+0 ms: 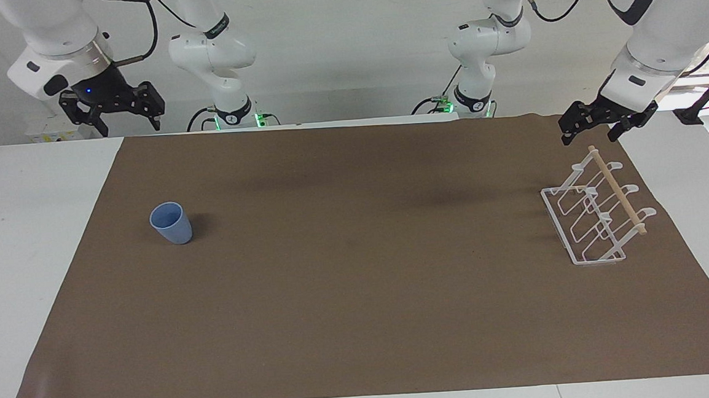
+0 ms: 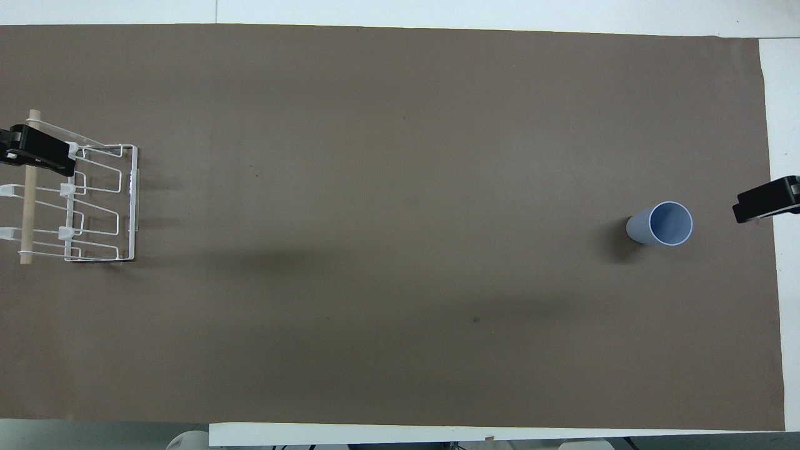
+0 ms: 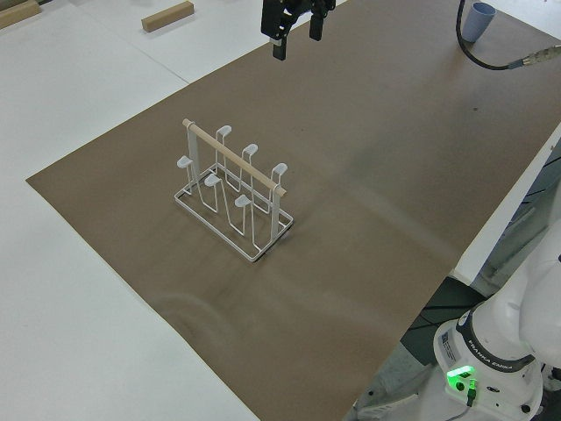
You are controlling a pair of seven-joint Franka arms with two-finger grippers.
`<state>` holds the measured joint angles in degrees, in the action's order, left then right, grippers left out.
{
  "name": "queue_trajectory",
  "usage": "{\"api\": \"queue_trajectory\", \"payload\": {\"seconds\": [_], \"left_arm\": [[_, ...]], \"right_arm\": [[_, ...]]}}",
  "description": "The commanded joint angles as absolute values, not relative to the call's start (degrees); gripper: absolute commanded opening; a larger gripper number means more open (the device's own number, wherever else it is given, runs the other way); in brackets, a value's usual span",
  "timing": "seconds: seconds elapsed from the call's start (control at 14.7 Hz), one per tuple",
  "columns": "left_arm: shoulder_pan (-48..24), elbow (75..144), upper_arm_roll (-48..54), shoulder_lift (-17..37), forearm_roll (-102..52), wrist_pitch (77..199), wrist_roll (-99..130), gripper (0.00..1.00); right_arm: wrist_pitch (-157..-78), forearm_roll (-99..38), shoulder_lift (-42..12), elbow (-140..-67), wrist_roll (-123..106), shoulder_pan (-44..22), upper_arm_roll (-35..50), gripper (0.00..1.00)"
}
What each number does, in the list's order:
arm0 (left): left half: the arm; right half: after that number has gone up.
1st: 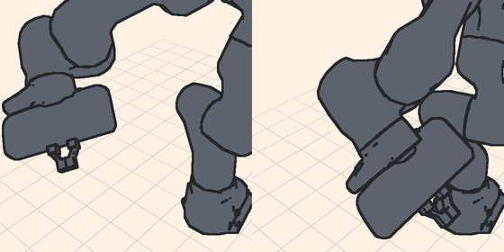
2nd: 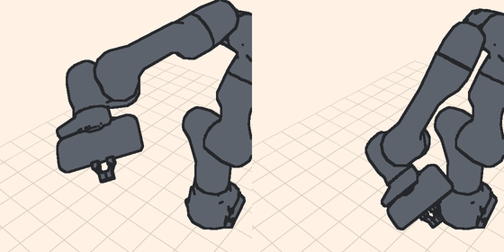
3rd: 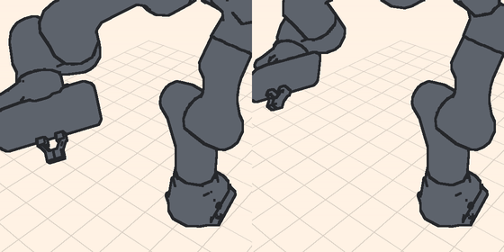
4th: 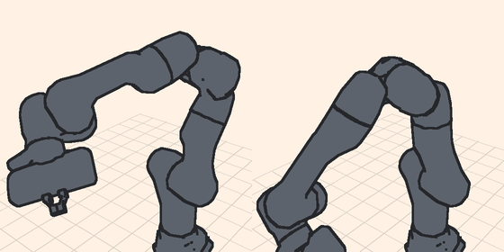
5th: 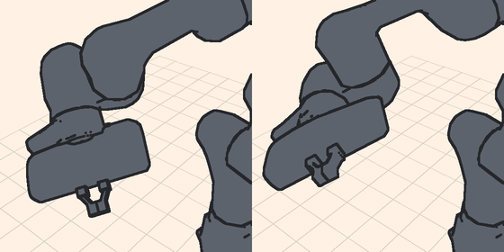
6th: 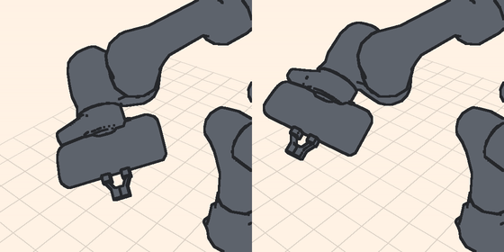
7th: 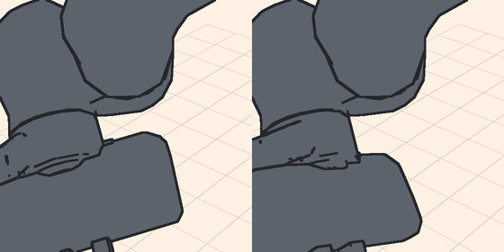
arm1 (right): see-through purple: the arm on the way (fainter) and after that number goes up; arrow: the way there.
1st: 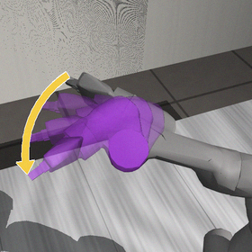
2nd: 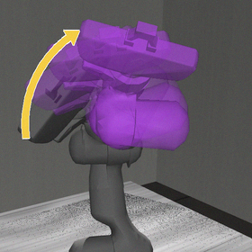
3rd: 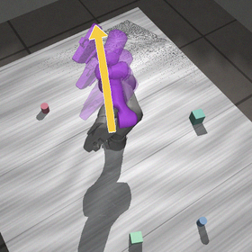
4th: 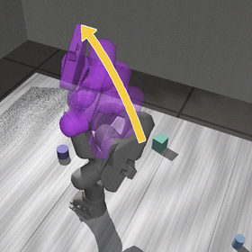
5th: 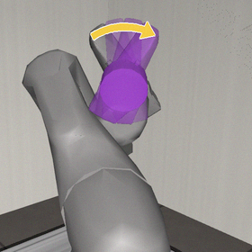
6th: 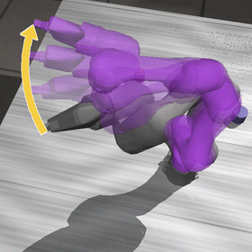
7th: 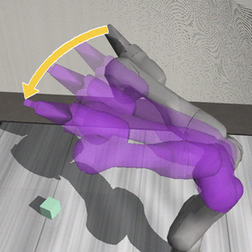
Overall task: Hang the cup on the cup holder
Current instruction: 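Move the right gripper toward the light blue cup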
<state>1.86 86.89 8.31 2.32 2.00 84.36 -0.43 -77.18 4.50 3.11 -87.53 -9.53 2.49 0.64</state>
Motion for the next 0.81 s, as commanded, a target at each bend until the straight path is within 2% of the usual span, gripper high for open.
{"api": "queue_trajectory", "payload": {"seconds": [0.0, 0.41, 0.61, 0.75], "left_arm": [[2.1, 86.7, 8.5, 1.8, 1.4, 83.1, 0.1, 1.0], [1.9, 87.3, 8.6, 1.6, 1.5, 83.1, 0.1, 1.0], [1.9, 88.5, 8.6, 0.7, 1.5, 83.0, 0.1, 1.0], [1.9, 88.9, 8.6, 0.4, 1.5, 83.0, 0.1, 1.0]], "right_arm": [[-77.1, 5.4, 2.8, -87.1, -8.7, 2.3, 0.6, 1.0], [-78.0, 5.4, 4.0, -89.3, -9.6, 2.3, 0.7, 1.0], [-83.2, 5.3, 4.1, -91.2, -12.0, 2.1, 0.7, 1.0], [-88.7, 4.3, 4.6, -97.5, -12.8, 3.5, 0.3, 1.0]]}}
